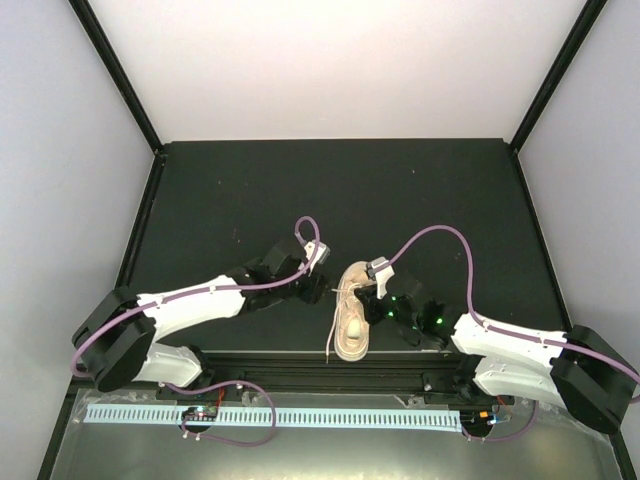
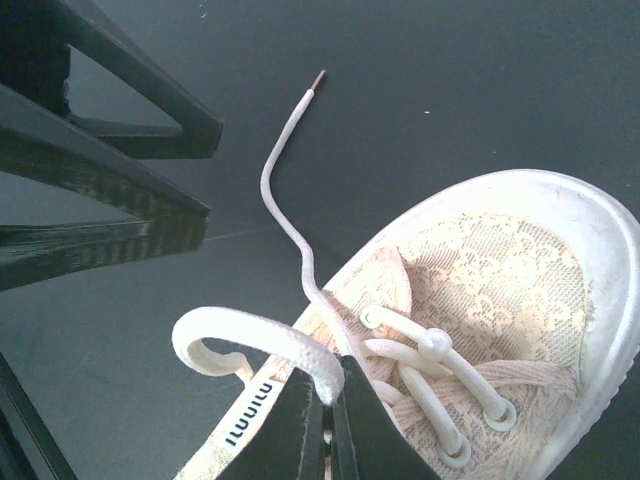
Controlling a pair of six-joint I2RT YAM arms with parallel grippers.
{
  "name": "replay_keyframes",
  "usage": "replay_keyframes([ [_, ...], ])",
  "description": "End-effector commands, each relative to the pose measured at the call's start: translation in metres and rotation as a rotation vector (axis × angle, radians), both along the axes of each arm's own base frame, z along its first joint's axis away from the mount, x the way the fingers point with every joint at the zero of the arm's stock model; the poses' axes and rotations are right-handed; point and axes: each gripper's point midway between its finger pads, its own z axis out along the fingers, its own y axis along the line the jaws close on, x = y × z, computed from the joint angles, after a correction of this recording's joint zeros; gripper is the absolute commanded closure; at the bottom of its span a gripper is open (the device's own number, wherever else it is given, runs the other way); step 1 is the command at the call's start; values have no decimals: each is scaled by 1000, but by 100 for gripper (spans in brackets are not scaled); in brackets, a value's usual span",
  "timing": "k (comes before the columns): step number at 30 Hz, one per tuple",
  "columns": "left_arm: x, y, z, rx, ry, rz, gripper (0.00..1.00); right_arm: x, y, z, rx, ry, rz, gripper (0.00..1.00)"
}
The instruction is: Tie the shoes
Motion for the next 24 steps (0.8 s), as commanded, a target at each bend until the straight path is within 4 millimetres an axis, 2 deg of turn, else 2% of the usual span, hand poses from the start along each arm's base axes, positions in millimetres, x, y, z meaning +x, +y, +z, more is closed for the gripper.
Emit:
replay_keyframes([
  [1,6,20,-25,196,-29,-39,43,9,-1,14,37,-53,-41,98],
  [8,10,13,-35,289,-99,-172,45,9,-2,15,45,-52,-47,98],
  [18,16,10,-70,415,-44,-241,40,9,0,18,58,-48,-47,98],
  [24,26,9,-76,443,-48,-211,46,9,0,18,61,-46,-47,98],
])
